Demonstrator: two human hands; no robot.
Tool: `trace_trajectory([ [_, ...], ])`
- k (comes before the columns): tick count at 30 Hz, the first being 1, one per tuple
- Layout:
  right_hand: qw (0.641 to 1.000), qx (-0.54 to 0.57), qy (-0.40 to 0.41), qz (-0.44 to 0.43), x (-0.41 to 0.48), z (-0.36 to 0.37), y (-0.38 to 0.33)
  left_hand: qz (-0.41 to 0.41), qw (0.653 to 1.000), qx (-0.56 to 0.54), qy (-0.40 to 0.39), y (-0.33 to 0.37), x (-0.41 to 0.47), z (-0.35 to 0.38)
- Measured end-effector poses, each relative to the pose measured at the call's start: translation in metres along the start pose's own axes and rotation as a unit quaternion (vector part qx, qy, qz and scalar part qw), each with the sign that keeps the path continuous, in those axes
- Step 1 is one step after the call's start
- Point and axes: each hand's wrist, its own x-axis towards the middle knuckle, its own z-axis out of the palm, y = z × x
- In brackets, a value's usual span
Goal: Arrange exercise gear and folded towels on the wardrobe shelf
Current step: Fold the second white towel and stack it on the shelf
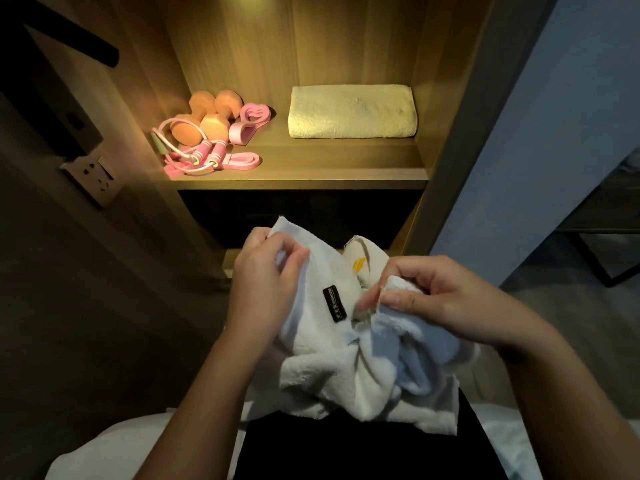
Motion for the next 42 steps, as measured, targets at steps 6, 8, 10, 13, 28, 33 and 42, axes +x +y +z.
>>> trace_trajectory([
  [6, 0.991, -0.080, 0.098, 0.042, 0.025, 0.039, 0.013, 0.034, 0.999, 0.025, -0.025, 0.014, -0.009, 0.007],
  [8, 0.988, -0.075, 0.123, 0.052, 0.029, 0.046, 0.017, 0.016, 0.998, 0.028, -0.044, 0.010, -0.009, 0.009],
  [10, 0.983, -0.089, 0.147, 0.062, 0.032, 0.050, 0.020, 0.010, 0.997, 0.009, -0.075, 0.006, -0.009, 0.010],
  [13, 0.979, -0.098, 0.168, 0.055, 0.033, 0.053, 0.023, 0.016, 0.994, -0.028, -0.100, 0.001, -0.008, 0.007],
  [28, 0.980, -0.029, 0.186, 0.057, 0.035, 0.063, 0.037, 0.013, 0.985, -0.149, -0.088, -0.007, -0.013, 0.002],
  [33, 0.979, -0.070, 0.188, 0.029, 0.034, 0.066, 0.038, -0.237, 0.906, -0.323, -0.135, -0.010, -0.005, -0.007],
  [42, 0.987, -0.096, 0.130, -0.028, 0.021, 0.054, 0.028, -0.160, 0.963, -0.215, -0.008, -0.009, -0.005, -0.022],
])
